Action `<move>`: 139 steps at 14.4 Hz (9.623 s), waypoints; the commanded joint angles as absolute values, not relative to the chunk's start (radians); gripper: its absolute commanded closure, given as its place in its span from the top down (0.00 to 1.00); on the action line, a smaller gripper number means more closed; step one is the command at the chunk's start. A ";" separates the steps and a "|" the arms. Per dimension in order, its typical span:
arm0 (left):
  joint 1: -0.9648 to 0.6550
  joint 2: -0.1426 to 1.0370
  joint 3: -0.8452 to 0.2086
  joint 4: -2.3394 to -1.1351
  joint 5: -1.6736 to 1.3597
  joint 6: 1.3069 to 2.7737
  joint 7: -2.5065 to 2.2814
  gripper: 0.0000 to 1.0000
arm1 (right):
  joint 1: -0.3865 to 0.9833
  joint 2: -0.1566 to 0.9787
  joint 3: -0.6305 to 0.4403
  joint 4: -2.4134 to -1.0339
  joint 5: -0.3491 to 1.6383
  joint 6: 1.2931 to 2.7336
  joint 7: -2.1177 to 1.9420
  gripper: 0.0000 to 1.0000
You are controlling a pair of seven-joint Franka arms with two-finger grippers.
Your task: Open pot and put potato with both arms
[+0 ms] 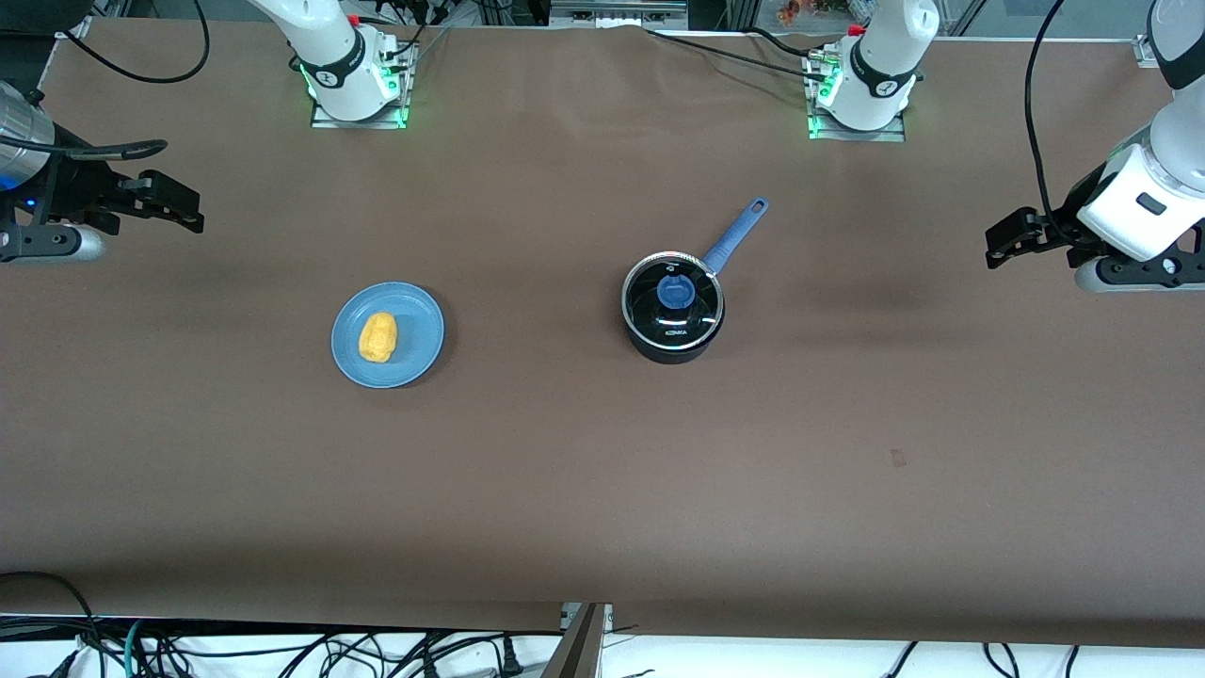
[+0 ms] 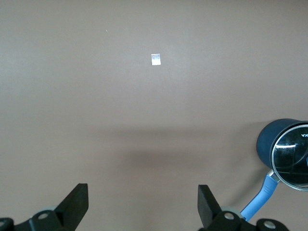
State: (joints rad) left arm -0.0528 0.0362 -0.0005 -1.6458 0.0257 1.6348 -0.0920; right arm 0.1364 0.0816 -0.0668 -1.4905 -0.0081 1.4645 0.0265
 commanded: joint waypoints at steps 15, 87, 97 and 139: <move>-0.072 0.162 -0.198 -1.626 -0.161 1.571 -0.587 1.00 | 0.132 0.083 -0.067 -1.480 -0.008 1.471 0.021 1.00; 0.348 0.463 -0.390 -2.017 0.342 2.384 -0.018 0.28 | 0.544 0.825 0.273 -1.193 0.069 2.409 1.141 0.09; 0.364 0.274 -0.436 -1.980 0.245 2.111 -0.005 1.00 | 0.641 0.953 0.273 -1.203 0.066 2.608 1.167 0.13; -0.095 0.017 0.006 -1.647 0.031 1.586 0.009 1.00 | 0.002 0.066 0.026 -1.474 -0.046 1.397 -0.015 1.00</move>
State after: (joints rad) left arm -0.0844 0.0004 -0.0029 -1.6809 0.0544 1.6103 0.0129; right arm 0.0140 0.0721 0.0285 -1.4693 -0.0555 1.4019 0.0016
